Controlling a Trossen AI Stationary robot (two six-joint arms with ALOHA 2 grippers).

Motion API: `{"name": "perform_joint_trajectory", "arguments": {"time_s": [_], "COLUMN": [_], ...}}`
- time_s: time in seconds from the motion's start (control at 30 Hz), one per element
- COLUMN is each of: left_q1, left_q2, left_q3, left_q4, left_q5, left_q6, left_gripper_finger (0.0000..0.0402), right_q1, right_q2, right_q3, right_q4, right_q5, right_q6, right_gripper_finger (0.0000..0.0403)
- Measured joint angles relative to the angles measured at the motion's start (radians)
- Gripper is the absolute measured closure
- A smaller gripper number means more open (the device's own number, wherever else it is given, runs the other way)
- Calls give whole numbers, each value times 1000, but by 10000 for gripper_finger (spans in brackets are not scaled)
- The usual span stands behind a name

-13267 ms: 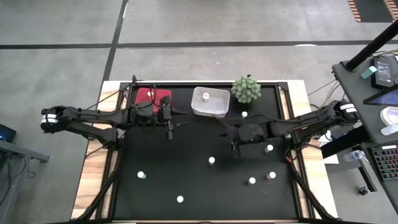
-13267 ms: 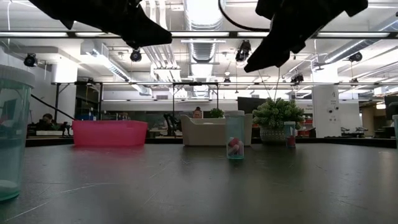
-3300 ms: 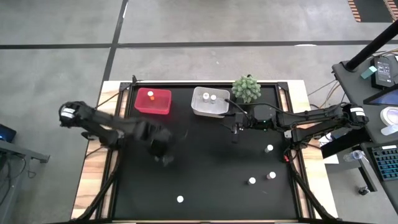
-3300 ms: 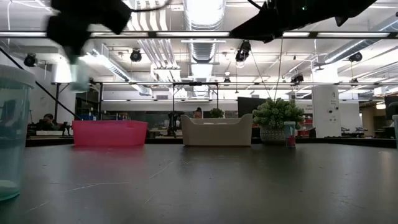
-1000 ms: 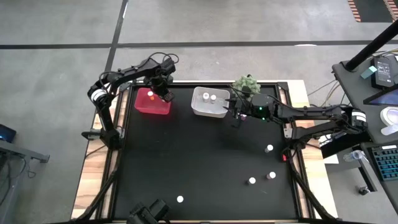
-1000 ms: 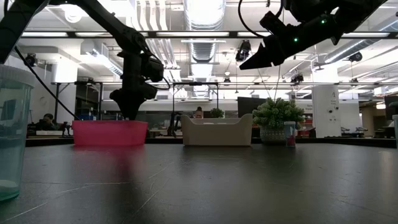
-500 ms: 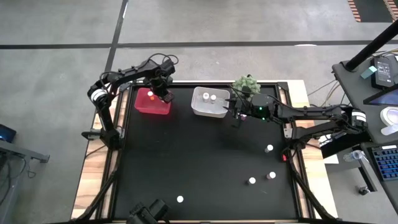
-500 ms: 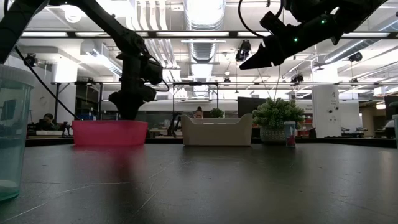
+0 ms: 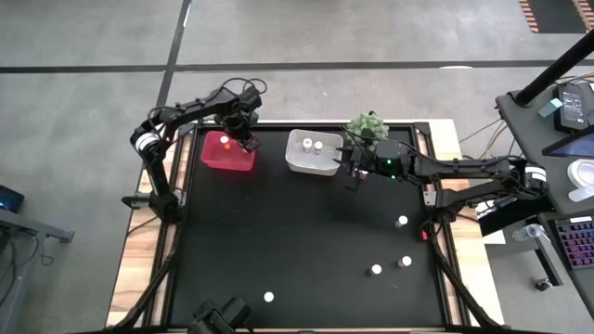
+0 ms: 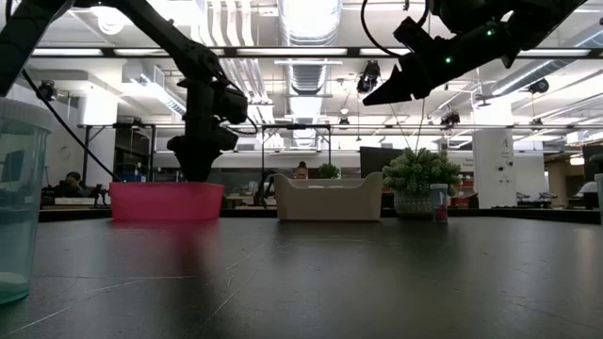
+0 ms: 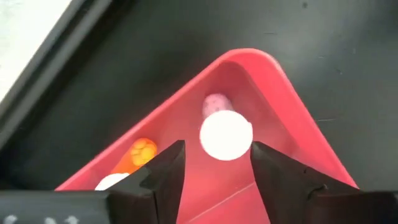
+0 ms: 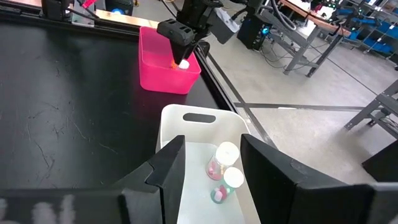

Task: Pick and place medicine bottles into bin by pill shape (circle, oval)
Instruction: Put the blue tablet bottle into the pink bin, then put the blue capsule bottle into the white bin

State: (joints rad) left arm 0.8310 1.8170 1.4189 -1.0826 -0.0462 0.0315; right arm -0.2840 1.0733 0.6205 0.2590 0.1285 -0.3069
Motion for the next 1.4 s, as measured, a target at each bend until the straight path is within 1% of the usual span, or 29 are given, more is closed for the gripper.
{"name": "perform_joint_trajectory", "arguments": {"time_s": [0.13,0.27,0.33,0.43,0.6,0.77,0.9,0.97,1.13,1.27,1.4], "left_q1": [-3,-31,-69,-163,-355,-551,-665,-706,-758,-760,-760], "left_q2": [-31,-101,-159,-255,-427,-580,-684,-728,-822,-868,-892], "left_q3": [10,10,0,-33,-119,-243,-333,-375,-466,-518,-551], "left_q4": [-7,-10,3,67,259,466,590,621,699,748,767], "left_q5": [-18,-18,-18,-17,-15,-12,-13,-13,-14,-14,-15], "left_q6": [-4,-51,-53,-68,-79,-73,-71,-71,-73,-72,-65], "left_gripper_finger": [233,233,233,233,233,233,233,233,233,233,233], "right_q1": [0,0,3,15,48,62,60,57,42,31,28], "right_q2": [0,0,0,0,0,1,1,2,2,2,25], "right_q3": [0,0,0,0,35,120,185,215,257,251,237], "right_q4": [0,0,-1,-21,-171,-418,-591,-684,-888,-924,-941], "right_q5": [0,0,0,1,-1,-1,9,38,192,209,213], "right_q6": [3,59,113,221,413,637,761,809,922,998,1065], "right_gripper_finger": [257,257,257,257,257,257,257,257,257,247,215]}}
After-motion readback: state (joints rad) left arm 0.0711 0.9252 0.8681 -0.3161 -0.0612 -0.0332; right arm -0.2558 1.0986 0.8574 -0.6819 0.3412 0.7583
